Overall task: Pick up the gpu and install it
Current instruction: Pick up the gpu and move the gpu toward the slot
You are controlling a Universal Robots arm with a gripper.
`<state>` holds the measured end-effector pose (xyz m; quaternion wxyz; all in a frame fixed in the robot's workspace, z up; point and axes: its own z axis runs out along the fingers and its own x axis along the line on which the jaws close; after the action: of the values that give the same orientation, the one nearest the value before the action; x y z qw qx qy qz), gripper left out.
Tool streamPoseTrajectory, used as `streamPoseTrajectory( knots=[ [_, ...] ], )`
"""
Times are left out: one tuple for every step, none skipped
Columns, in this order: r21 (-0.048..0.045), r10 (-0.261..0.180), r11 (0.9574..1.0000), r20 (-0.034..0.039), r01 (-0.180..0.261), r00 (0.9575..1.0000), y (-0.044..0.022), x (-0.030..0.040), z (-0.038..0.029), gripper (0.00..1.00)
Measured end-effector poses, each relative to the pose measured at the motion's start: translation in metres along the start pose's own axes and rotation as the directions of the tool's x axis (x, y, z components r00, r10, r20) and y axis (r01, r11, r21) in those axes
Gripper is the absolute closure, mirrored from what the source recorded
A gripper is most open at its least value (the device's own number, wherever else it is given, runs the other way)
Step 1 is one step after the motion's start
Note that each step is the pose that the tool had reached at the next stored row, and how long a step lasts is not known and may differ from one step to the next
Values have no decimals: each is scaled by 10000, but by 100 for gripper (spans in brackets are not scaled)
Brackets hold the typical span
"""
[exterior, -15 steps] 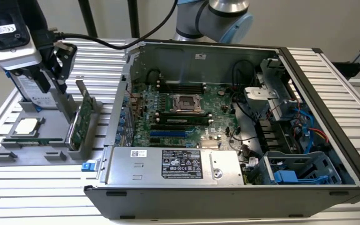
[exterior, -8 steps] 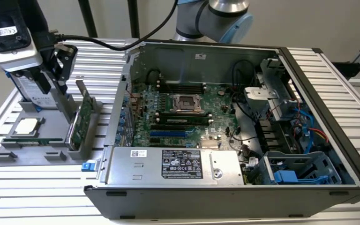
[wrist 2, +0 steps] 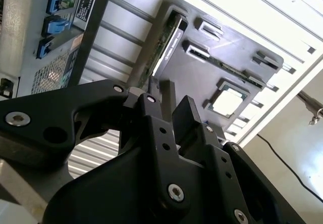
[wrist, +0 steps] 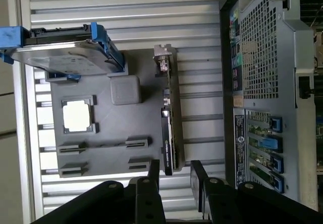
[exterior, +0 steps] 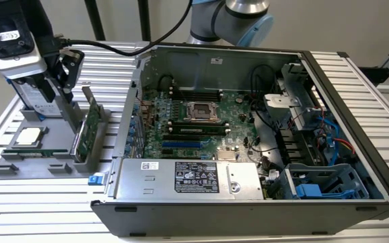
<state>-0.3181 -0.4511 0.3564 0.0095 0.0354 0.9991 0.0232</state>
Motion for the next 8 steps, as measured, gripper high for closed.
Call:
streamPoseTrajectory(
  knots=[
    [0,0,10000,0,0,10000,0,0,3,0],
    [0,0,10000,0,0,10000,0,0,6,0],
    [0,0,10000,0,0,10000,0,0,9,0],
    [0,1,10000,0,-1,10000,-1,0,12,0],
    [0,0,10000,0,0,10000,-1,0,15,0],
    [0,0,10000,0,0,10000,-1,0,18,0],
    [0,0,10000,0,0,10000,-1,0,21,0],
    [0,0,10000,0,0,10000,-1,0,24,0]
  ],
)
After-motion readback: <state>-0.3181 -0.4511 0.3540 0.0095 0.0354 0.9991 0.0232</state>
